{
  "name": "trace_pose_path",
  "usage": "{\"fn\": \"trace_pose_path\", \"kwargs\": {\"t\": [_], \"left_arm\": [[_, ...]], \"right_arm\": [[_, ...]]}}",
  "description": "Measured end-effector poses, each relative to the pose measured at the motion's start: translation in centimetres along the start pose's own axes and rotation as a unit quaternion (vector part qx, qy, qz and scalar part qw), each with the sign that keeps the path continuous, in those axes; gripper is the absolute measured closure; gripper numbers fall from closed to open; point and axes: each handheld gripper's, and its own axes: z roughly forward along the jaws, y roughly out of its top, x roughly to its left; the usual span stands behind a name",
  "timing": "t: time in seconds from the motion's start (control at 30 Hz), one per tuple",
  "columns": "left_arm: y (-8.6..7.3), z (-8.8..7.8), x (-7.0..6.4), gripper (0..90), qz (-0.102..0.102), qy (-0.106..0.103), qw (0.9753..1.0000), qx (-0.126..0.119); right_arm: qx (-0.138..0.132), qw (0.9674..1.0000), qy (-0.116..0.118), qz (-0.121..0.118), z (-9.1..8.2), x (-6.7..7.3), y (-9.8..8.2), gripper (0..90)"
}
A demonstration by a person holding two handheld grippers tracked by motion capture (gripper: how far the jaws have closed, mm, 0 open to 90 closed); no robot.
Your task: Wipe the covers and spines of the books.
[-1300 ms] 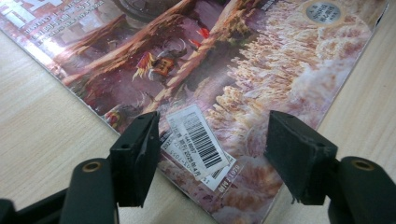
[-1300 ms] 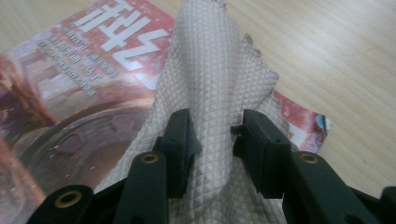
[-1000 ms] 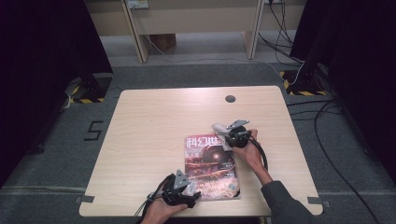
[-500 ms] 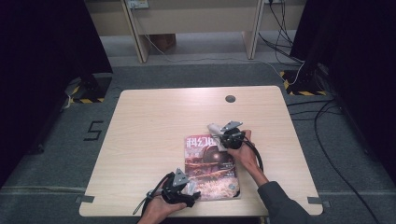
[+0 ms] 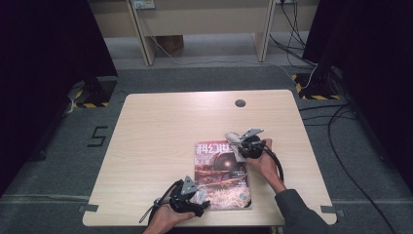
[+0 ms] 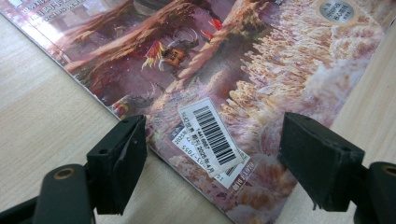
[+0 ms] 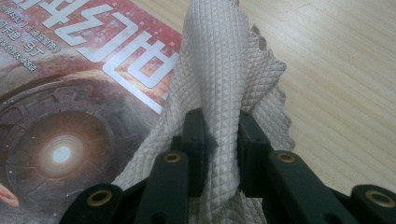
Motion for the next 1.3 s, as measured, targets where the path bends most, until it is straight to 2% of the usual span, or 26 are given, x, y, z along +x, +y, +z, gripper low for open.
{"fn": "trace_pose_path", "kwargs": {"t": [0.17, 0.23, 0.3, 0.37, 0.5, 0.57, 0.6, 0.7, 0.87, 0.93, 1.0, 1.17, 1.3], "left_arm": [[0.0, 0.0, 0.0, 22.6, 0.0, 0.0, 1.0, -0.001], [0.0, 0.0, 0.0, 22.7, 0.0, 0.001, 1.0, -0.002], [0.0, 0.0, 0.0, 22.6, 0.0, 0.0, 1.0, -0.002], [-0.1, 0.0, 0.0, 22.7, 0.0, 0.001, 1.0, -0.005], [-0.1, 0.0, 0.0, 22.7, 0.0, 0.001, 1.0, -0.005], [-0.1, 0.0, 0.0, 22.7, 0.0, 0.002, 1.0, -0.005], [-0.1, 0.0, 0.0, 22.8, -0.001, 0.002, 1.0, -0.005], [-0.1, 0.0, 0.0, 22.8, 0.0, 0.002, 1.0, -0.005], [-0.1, 0.0, 0.0, 22.8, 0.0, 0.001, 1.0, -0.006], [-0.2, 0.0, 0.0, 22.8, 0.0, 0.001, 1.0, -0.006], [-0.2, 0.0, 0.0, 22.8, 0.0, 0.001, 1.0, -0.006], [-0.2, 0.0, 0.0, 22.8, 0.0, 0.001, 1.0, -0.006], [-0.1, 0.0, 0.0, 22.7, 0.0, -0.001, 1.0, -0.006]], "right_arm": [[-0.01, 0.9994, 0.024, -0.023, 0.5, 1.6, 0.6, 76.8], [-0.013, 0.9992, 0.024, -0.028, 0.8, 2.1, 0.9, 76.6], [-0.015, 0.9993, 0.023, -0.025, 0.9, 1.7, 1.0, 76.5], [-0.019, 0.9997, 0.006, -0.017, 1.0, 1.0, 0.8, 76.5], [-0.023, 0.9995, -0.018, 0.015, 0.9, -1.0, 0.4, 76.5], [-0.027, 0.9992, -0.012, 0.027, 0.9, -1.3, 0.2, 76.6], [-0.028, 0.9993, -0.014, 0.023, 0.9, -1.3, 0.2, 76.7], [-0.022, 0.9995, -0.021, 0.004, 0.9, -0.6, 0.4, 77.1], [-0.025, 0.9992, 0.016, -0.027, 1.3, 1.9, 1.2, 77.1], [-0.029, 0.9985, 0.035, -0.029, 1.5, 2.7, 1.5, 77.1], [-0.028, 0.9984, 0.031, -0.038, 1.7, 3.0, 1.8, 76.7], [-0.032, 0.9992, 0.023, -0.003, 2.1, 1.9, 1.9, 76.1], [-0.031, 0.9993, 0.021, -0.004, 2.2, 1.9, 2.0, 76.5]]}}
